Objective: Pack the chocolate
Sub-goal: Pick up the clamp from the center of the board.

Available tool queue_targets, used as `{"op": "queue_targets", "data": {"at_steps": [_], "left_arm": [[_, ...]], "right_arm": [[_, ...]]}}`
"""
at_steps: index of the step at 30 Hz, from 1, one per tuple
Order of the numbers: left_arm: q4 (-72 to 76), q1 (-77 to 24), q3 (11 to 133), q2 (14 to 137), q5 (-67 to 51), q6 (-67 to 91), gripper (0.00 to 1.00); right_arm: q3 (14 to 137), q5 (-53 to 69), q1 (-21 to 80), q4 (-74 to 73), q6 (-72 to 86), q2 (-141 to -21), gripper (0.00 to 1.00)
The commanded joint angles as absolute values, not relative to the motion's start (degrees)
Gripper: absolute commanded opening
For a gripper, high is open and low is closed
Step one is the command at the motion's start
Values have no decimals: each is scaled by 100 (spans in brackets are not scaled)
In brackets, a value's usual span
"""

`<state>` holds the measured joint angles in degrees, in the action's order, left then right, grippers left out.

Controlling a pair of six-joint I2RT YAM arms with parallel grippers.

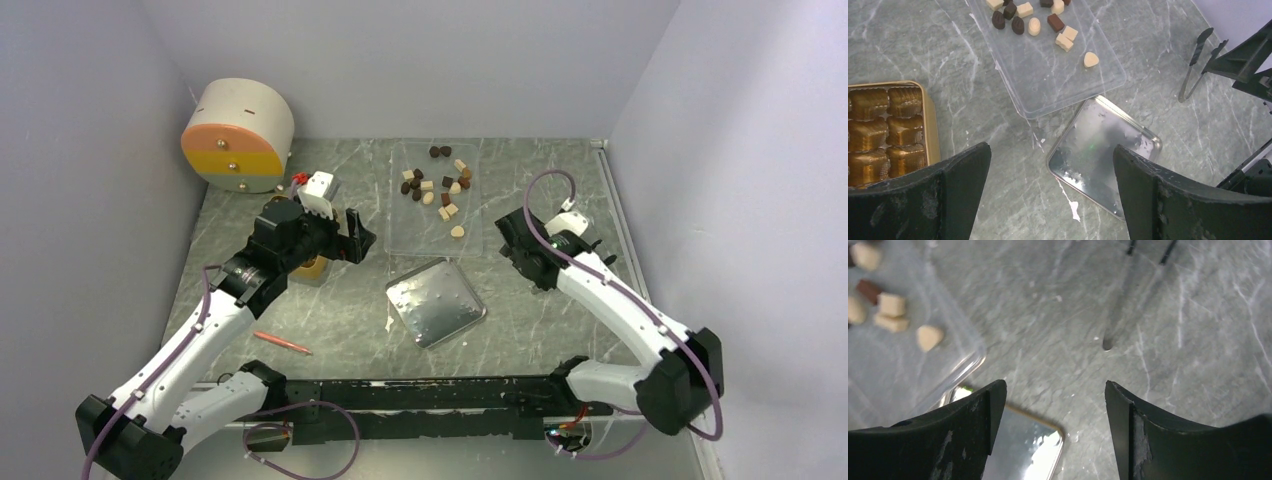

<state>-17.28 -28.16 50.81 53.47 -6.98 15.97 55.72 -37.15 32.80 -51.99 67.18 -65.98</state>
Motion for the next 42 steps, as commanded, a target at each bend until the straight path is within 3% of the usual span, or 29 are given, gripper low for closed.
{"op": "queue_targets", "data": {"at_steps": [1, 4, 9, 14, 25, 42], "left_arm": [[-1759, -2808, 5123, 5298, -513, 1432, 97], [-1691, -2812, 5082, 5236, -542, 1448, 97], [-1696, -2810, 5089, 5264, -585, 1433, 97], [-1696, -2812, 5095, 5278, -577, 1446, 97], [-1705, -2811, 5072, 5238, -501, 1453, 97], [-1696, -2812, 5062, 5270, -530, 1488, 96]], "right_arm": [[5431, -3638, 2718, -5403, 7218, -6977, 71], [5007, -3282, 2204, -4922, 6928, -7069, 58], [4520, -3007, 1607, -4247, 6504, -7093, 49], [4438, -3075, 1417, -3734, 6184, -7320, 32], [4651, -2971, 1176, -3357, 6197, -8251, 31], [4286, -2754, 1143, -2849, 5768, -8467, 25]]}}
